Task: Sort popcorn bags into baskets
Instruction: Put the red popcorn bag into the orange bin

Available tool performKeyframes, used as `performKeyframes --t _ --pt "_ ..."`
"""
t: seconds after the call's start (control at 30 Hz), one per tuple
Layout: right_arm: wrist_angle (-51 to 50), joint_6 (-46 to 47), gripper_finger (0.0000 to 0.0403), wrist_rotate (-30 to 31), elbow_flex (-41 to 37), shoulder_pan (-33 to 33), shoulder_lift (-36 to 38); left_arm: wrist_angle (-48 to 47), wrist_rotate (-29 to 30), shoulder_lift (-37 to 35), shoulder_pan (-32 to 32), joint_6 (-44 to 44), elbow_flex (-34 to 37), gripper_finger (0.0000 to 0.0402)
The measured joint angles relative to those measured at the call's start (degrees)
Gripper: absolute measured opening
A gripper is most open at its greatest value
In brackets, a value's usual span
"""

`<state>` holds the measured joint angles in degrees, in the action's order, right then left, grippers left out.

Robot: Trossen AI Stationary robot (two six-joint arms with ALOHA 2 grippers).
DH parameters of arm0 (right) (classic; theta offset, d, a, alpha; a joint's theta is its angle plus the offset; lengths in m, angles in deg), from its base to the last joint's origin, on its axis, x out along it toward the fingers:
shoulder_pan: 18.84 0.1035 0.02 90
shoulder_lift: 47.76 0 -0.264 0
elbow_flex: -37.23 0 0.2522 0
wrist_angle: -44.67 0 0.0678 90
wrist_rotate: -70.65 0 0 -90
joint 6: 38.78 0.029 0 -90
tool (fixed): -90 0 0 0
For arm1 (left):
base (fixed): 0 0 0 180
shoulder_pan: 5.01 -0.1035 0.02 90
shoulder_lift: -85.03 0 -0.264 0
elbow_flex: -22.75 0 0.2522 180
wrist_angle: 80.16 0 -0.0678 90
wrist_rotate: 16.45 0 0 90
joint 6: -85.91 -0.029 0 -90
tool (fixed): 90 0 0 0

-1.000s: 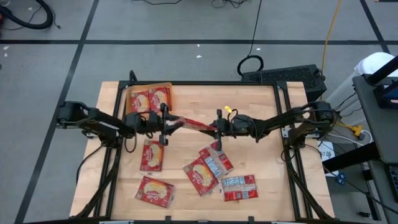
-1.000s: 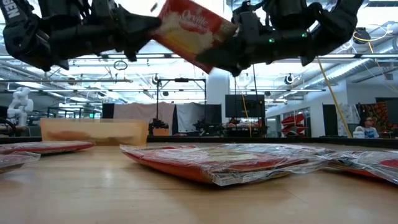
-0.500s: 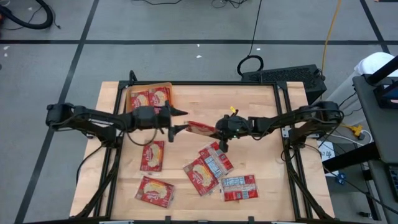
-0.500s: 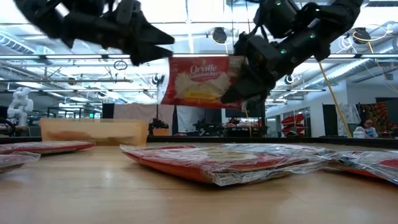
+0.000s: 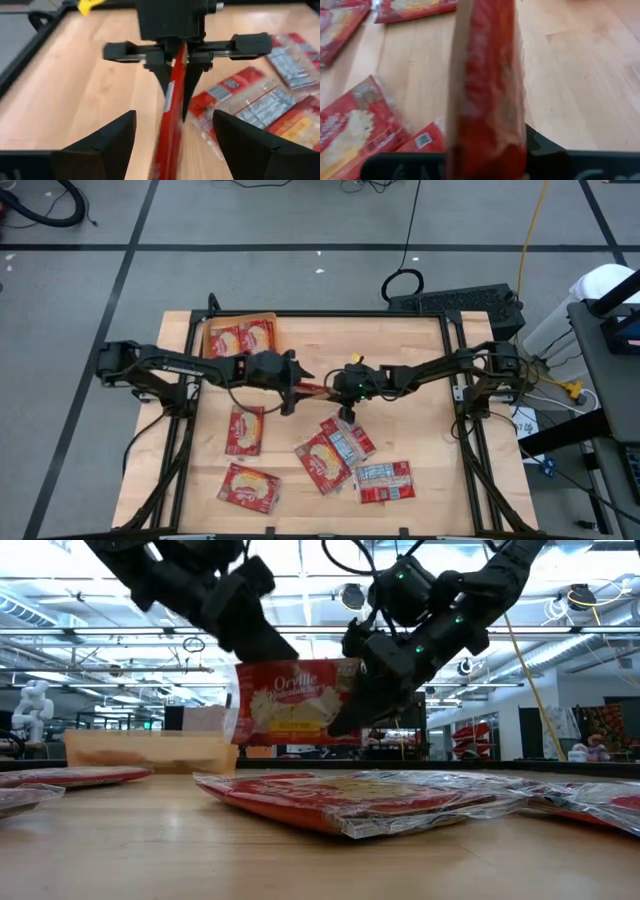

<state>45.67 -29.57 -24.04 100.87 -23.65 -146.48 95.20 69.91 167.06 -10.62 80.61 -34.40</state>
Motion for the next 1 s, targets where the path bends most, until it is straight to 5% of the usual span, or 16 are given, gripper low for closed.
performKeyframes --t 0.2,0.47,0.67,1.0 --pt "1.29 -0.97 0.0015 0.32 0.47 -0.48 -1.52 2.02 0.26 4.05 -0.13 -0.07 0.02 0.0205" --pt "1.94 -1.91 0.0043 3.45 0.43 -1.16 -1.01 2.22 1.73 3.29 -1.13 -3.50 0.02 0.0025" --pt "1.78 -3.26 0.0089 9.45 0.44 -1.21 1.68 -1.52 1.68 -0.32 -3.53 -3.41 0.04 0.0035" --pt "5.73 -2.81 0.0169 14.03 0.36 -1.65 2.42 -5.07 0.99 -17.70 -8.60 -2.39 2.47 0.0019"
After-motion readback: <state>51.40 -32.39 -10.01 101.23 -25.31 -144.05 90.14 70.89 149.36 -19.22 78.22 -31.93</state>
